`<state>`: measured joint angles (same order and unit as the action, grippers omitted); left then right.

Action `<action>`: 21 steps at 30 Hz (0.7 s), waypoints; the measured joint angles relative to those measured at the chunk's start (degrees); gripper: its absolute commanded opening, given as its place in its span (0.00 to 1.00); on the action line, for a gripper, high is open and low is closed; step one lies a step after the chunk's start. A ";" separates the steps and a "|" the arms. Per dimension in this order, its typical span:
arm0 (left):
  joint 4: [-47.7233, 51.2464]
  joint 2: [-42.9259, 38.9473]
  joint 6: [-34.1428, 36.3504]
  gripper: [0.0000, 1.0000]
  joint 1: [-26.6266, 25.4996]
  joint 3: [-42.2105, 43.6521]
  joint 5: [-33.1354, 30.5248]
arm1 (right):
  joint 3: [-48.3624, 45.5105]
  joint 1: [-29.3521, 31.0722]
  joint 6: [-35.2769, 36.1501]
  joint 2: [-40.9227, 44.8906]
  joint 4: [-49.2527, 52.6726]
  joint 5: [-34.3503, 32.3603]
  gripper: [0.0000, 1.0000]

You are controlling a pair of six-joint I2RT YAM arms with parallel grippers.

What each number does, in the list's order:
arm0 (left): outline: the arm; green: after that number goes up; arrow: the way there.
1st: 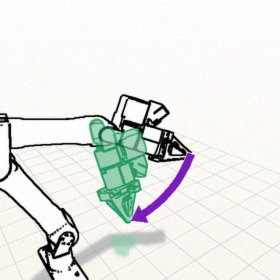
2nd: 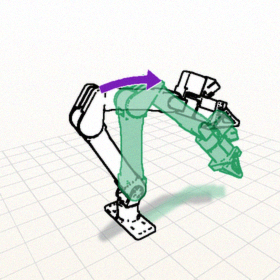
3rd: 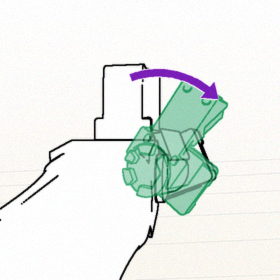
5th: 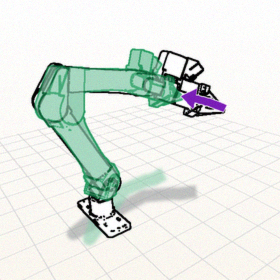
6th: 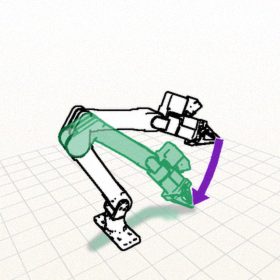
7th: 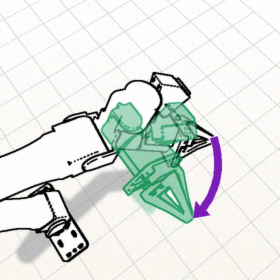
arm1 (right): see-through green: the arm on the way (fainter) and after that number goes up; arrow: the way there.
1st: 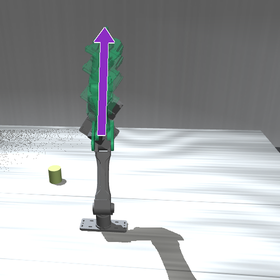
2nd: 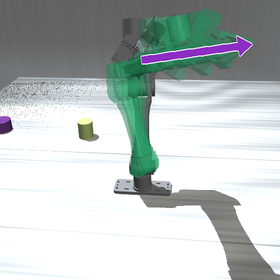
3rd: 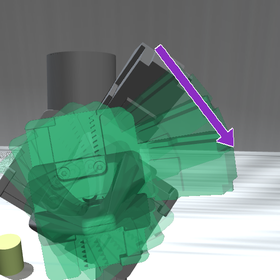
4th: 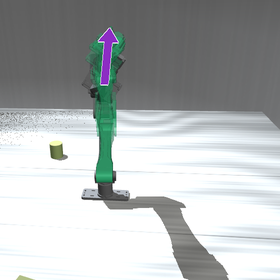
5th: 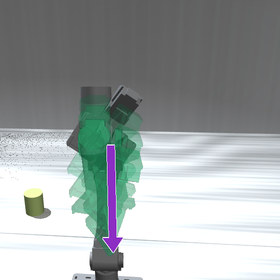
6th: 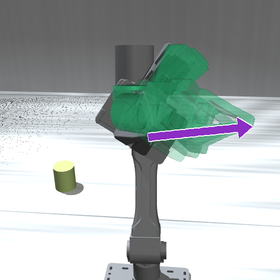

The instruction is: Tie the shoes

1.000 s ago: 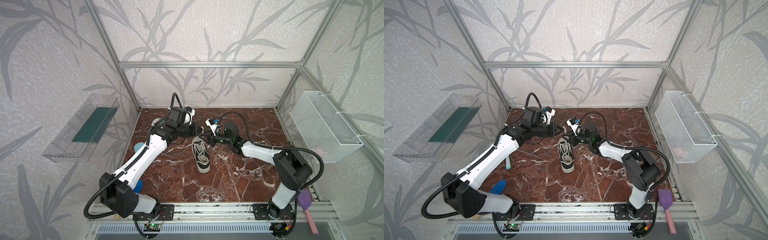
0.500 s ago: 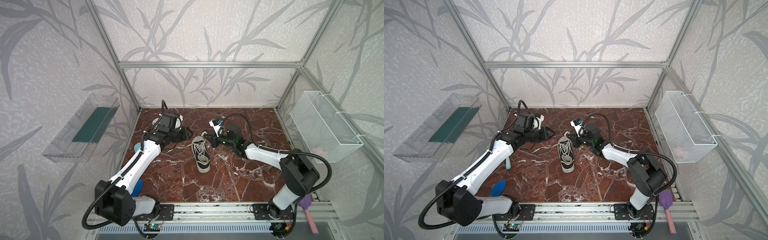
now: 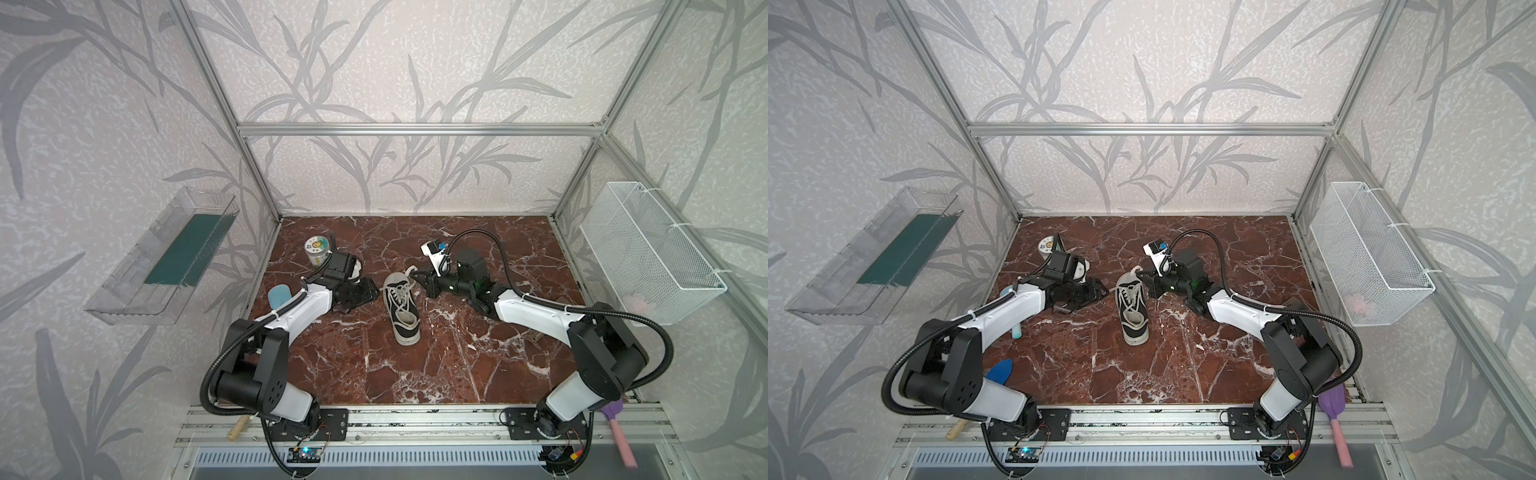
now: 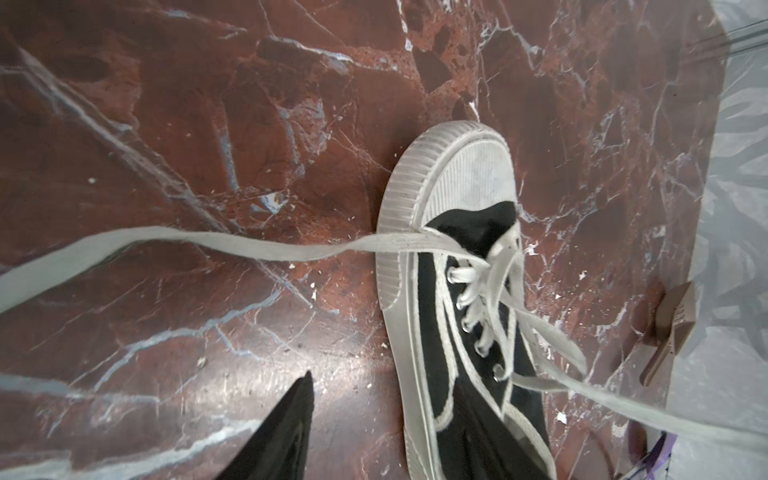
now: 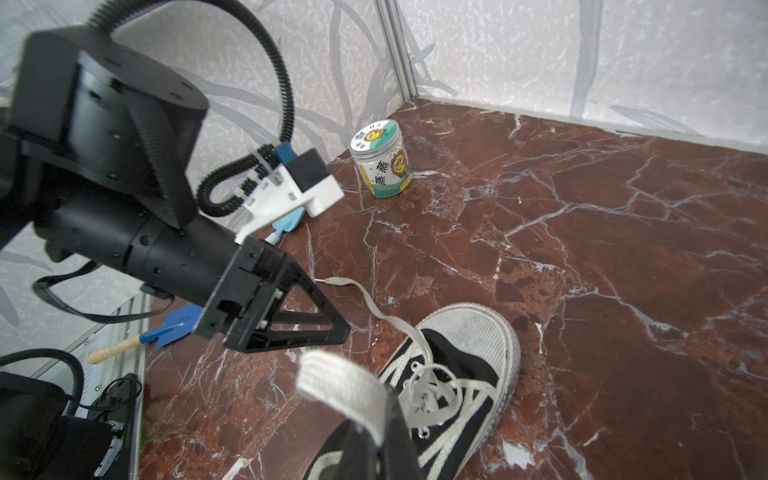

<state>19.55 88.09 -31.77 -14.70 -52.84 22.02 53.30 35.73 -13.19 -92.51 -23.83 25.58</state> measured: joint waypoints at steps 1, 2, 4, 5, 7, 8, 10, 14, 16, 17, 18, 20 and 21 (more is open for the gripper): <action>0.33 1.86 0.72 0.57 0.11 -1.49 0.00 | 0.00 0.00 0.09 0.00 0.13 0.00 0.00; 0.39 3.50 1.22 0.57 0.13 -2.78 -0.04 | 0.00 -0.09 0.20 0.00 0.33 0.02 0.00; 0.22 6.38 1.60 0.57 0.20 -5.22 -0.26 | 0.00 -0.20 0.61 0.00 1.01 0.20 0.00; 0.04 7.37 1.62 0.58 0.20 -5.97 -0.42 | 0.00 -0.24 0.74 0.00 1.33 0.24 0.00; -0.33 8.96 1.62 0.58 0.20 -6.95 -0.52 | 0.02 -0.44 0.85 0.00 1.88 0.46 0.00; -0.48 9.64 1.64 0.58 0.20 -7.30 -0.50 | 0.07 -0.55 0.87 0.00 2.14 0.50 0.00; -0.48 11.02 2.34 0.58 0.20 -8.13 -0.50 | 0.22 -0.83 0.83 0.00 2.54 0.59 0.00; -0.70 11.63 6.34 0.58 0.13 -8.44 -0.85 | 0.55 -0.98 0.74 0.00 2.75 1.16 0.00; -0.85 11.63 9.40 0.57 0.13 -8.44 -1.05 | 1.03 -1.01 0.74 -0.02 2.84 1.51 0.00; -0.83 11.63 10.73 0.56 0.13 -8.44 -0.98 | 1.27 -1.11 0.74 -0.02 2.86 1.57 0.00; -0.90 11.63 12.50 0.55 0.13 -8.44 -0.83 | 1.51 -1.18 0.74 -0.02 2.84 1.73 0.00; -0.90 11.63 15.54 0.54 0.13 -8.44 -0.11 | 2.10 -1.18 0.74 -0.13 2.95 1.99 0.00; -0.83 11.63 17.16 0.53 0.13 -8.48 0.44 | 2.40 -1.18 0.74 -0.15 2.99 2.10 0.00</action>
<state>18.72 99.72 -14.61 -14.57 -61.32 22.46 55.70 34.54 -12.45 -92.66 -20.84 27.68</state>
